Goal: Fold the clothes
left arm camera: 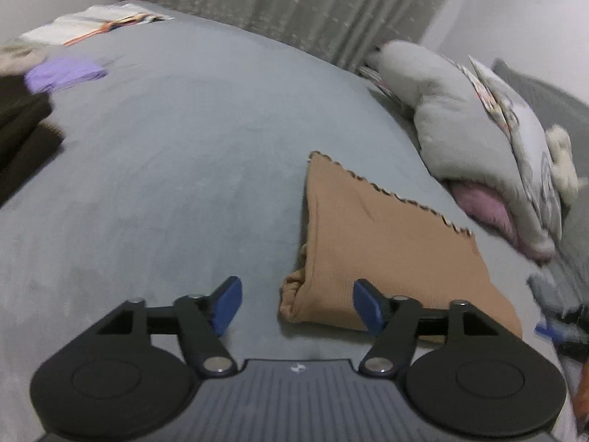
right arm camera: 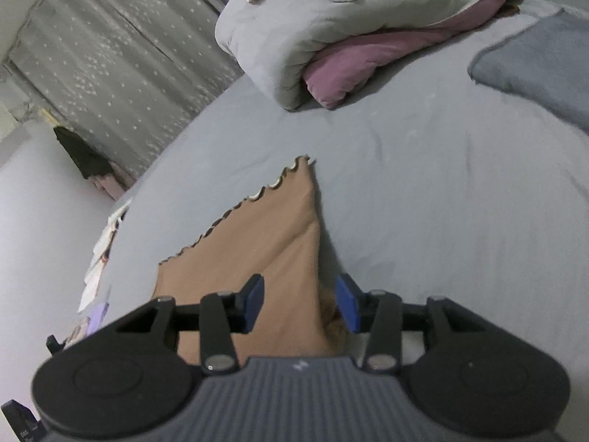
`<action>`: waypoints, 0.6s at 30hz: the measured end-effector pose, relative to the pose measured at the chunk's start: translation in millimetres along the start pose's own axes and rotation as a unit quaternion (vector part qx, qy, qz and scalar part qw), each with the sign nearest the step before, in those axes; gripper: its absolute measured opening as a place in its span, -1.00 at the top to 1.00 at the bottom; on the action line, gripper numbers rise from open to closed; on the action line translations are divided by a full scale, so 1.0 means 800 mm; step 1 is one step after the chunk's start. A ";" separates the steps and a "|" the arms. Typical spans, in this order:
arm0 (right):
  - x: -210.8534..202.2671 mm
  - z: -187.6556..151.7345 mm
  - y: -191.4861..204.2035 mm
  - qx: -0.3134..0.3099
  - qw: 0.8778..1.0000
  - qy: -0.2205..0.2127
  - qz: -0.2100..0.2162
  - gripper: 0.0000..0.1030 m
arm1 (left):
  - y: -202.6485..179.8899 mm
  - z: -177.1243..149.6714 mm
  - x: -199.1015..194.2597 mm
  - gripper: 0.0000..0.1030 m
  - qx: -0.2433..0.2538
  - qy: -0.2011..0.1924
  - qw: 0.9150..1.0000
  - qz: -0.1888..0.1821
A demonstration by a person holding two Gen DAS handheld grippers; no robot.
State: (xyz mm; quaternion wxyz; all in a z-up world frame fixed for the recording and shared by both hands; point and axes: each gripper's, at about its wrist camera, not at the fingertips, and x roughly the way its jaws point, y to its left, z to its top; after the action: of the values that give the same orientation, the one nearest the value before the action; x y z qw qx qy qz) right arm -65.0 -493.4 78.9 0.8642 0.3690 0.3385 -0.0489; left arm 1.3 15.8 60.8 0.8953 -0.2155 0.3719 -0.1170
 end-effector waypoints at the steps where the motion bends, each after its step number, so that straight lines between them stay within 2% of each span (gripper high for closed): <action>1: 0.005 -0.008 -0.007 0.010 1.000 0.002 0.000 0.19 | 0.002 -0.003 0.005 -0.40 -0.006 0.002 1.000 -0.001; 4: 0.022 -0.014 -0.021 0.032 0.999 0.010 -0.005 0.17 | 0.007 -0.005 0.022 -0.40 -0.025 0.011 1.000 -0.011; 9: 0.032 -0.011 -0.016 0.035 0.999 -0.005 0.016 0.17 | 0.001 -0.006 0.045 -0.44 -0.068 0.015 0.997 -0.041; 12: 0.048 -0.015 -0.013 0.033 0.999 0.012 -0.006 0.10 | -0.006 -0.009 0.069 -0.46 -0.082 0.040 0.995 -0.039; 16: 0.056 -0.023 -0.010 0.033 0.999 0.020 -0.007 0.08 | -0.013 -0.011 0.086 -0.49 -0.069 0.034 0.997 -0.030; 17: 0.056 -0.023 -0.008 0.030 0.999 0.017 -0.005 0.17 | -0.015 -0.009 0.088 -0.42 -0.062 0.034 0.997 -0.031; 18: 0.056 -0.022 -0.007 0.026 1.000 0.015 -0.005 0.24 | -0.018 -0.008 0.090 -0.22 -0.056 0.034 0.997 -0.031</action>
State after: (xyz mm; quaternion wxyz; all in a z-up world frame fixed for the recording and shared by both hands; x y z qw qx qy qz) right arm -42.1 -477.8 38.8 0.8489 0.3901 0.3521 -0.0562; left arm 46.4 -25.0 19.3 0.8647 -0.2729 0.4009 -0.1310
